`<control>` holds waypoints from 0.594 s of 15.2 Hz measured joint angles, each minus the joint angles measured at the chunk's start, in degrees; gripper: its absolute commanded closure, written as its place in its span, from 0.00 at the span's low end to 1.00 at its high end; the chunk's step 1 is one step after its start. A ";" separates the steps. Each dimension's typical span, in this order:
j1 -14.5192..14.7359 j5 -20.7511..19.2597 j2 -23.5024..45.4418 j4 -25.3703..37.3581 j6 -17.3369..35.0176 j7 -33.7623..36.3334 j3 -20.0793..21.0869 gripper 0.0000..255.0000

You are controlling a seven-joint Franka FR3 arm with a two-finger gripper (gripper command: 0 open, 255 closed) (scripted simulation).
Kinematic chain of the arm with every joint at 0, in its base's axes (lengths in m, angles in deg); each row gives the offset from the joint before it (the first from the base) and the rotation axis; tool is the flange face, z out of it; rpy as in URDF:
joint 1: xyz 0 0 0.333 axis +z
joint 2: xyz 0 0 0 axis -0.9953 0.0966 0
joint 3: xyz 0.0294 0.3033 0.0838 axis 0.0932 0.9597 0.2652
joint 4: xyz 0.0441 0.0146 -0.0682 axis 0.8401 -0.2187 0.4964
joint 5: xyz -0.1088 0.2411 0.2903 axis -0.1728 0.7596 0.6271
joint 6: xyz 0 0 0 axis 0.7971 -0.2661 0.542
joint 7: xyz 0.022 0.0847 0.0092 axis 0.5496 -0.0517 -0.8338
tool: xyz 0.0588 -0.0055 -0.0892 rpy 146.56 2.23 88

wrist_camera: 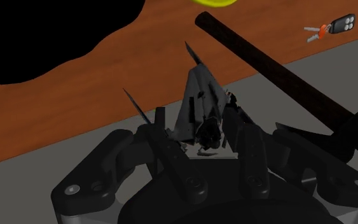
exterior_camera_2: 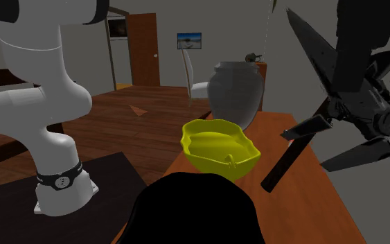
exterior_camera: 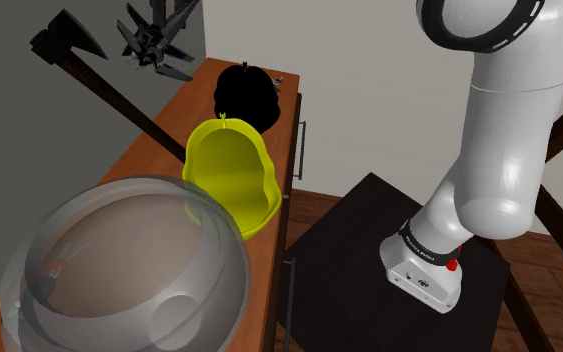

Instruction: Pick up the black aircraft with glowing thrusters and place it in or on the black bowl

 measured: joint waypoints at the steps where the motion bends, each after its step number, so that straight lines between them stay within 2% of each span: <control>1: 0.10 -0.11 0.81 2.05 -1.22 0.23 0.01 1.00; 4: -0.03 -0.18 1.71 5.21 -3.55 0.34 -0.01 1.00; 9: -5.00 1.42 -4.99 -3.17 -3.07 -5.13 -1.28 1.00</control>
